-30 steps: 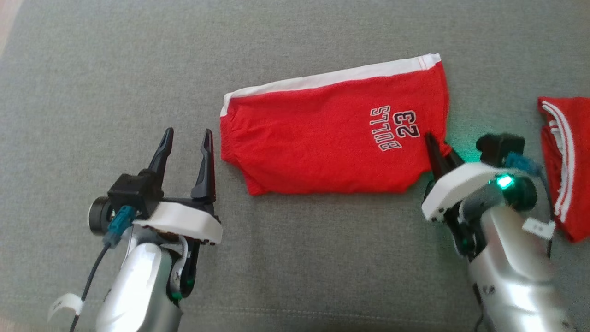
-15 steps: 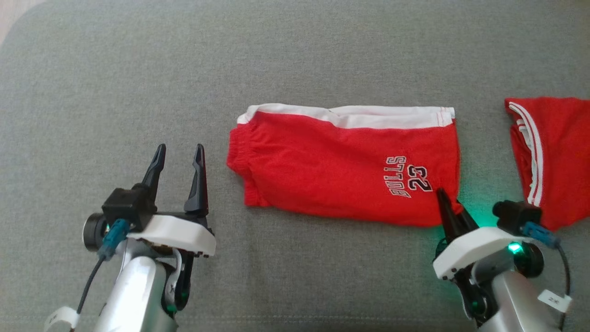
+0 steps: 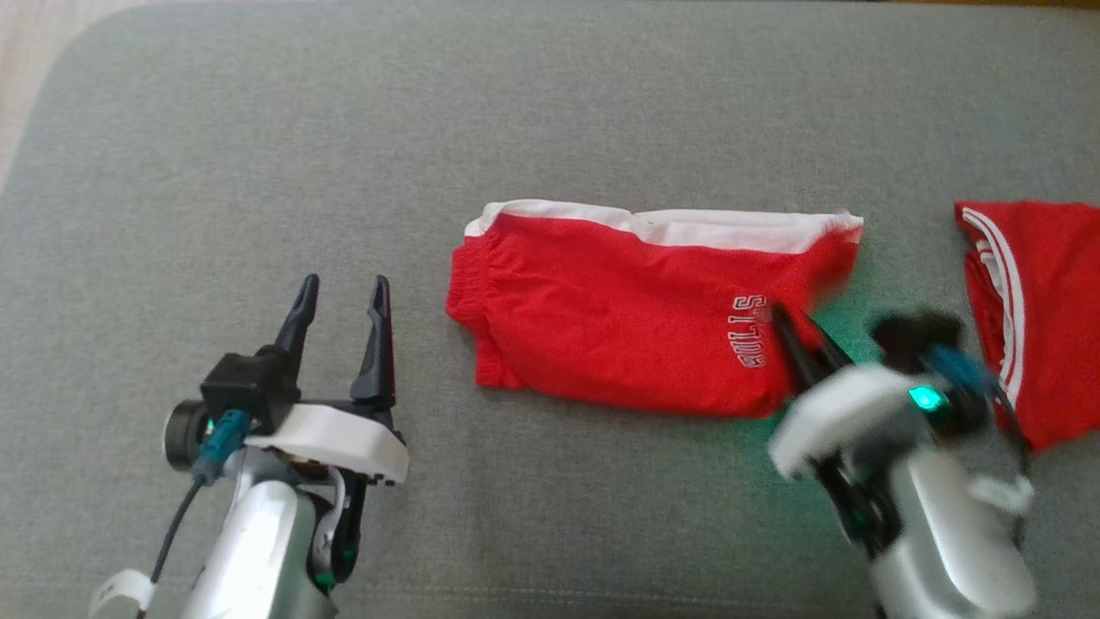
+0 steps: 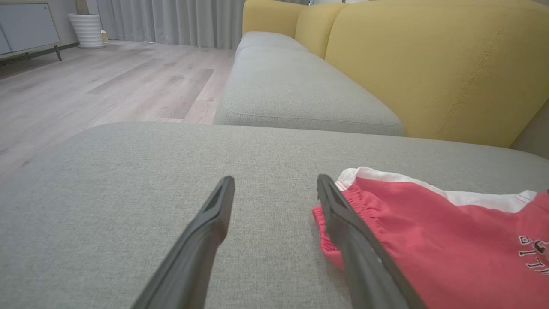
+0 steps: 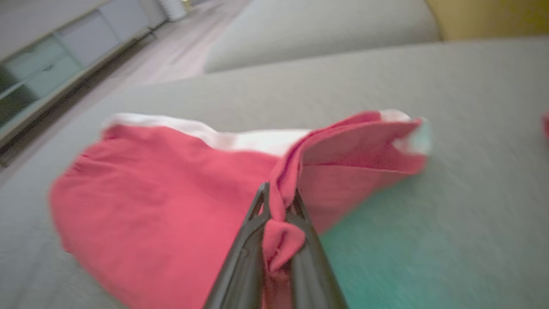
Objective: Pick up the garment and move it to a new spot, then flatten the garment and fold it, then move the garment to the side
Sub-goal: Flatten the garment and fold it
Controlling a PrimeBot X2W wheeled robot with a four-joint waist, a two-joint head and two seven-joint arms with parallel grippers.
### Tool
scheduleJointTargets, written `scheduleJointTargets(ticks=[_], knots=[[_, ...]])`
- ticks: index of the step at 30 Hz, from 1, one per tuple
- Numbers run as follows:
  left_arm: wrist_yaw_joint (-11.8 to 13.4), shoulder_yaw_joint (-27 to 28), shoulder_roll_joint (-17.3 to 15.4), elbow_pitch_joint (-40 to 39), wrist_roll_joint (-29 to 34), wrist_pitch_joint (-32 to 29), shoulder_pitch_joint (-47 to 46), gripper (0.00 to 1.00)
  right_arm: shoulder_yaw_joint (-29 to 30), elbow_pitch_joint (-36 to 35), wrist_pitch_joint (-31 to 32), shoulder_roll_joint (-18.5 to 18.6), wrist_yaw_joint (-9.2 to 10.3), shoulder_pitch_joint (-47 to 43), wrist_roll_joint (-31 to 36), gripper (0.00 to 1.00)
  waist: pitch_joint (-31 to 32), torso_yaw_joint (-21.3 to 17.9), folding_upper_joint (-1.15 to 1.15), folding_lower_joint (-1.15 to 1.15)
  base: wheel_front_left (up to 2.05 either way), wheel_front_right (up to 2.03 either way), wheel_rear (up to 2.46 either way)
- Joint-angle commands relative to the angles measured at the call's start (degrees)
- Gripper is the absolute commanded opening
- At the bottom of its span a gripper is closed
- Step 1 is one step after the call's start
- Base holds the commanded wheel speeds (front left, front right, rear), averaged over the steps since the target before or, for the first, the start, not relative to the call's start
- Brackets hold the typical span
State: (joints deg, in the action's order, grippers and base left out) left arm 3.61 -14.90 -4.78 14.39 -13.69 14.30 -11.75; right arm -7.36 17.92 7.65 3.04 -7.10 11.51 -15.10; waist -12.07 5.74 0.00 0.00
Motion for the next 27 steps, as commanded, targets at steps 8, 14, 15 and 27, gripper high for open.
scheduleJointTargets(ticks=[8, 14, 15, 27], knots=[[-0.13, 1.11, 0.50, -1.11, -0.08, 0.70, -1.50, 1.00, -18.27, -8.31, 4.69, -0.16, -0.39, 10.64, -5.28, 0.00, 2.42, 3.66, 0.00, 0.00, 0.00, 0.00, 0.00], [-0.32, 0.95, 0.95, -0.96, -0.35, 0.70, -1.37, 1.00, -26.40, -1.83, 3.80, -0.16, -0.39, 11.97, -10.79, 0.00, 2.14, 6.12, 0.00, 0.00, 0.00, 0.00, 0.00], [-0.31, 0.90, 1.00, -0.90, -0.30, 0.70, -1.33, 1.00, -27.25, -0.74, 3.06, -0.16, -0.39, 12.24, -11.16, 0.00, 2.00, 6.37, 0.00, 0.00, 0.00, 0.00, 0.00], [-0.37, 1.26, 1.41, -0.65, 0.18, 0.70, -1.57, 1.00, -34.39, 3.42, -5.65, -0.16, -0.39, 16.41, -15.84, 1.00, 1.48, 5.53, 0.00, 0.00, 0.00, 0.00, 0.00]])
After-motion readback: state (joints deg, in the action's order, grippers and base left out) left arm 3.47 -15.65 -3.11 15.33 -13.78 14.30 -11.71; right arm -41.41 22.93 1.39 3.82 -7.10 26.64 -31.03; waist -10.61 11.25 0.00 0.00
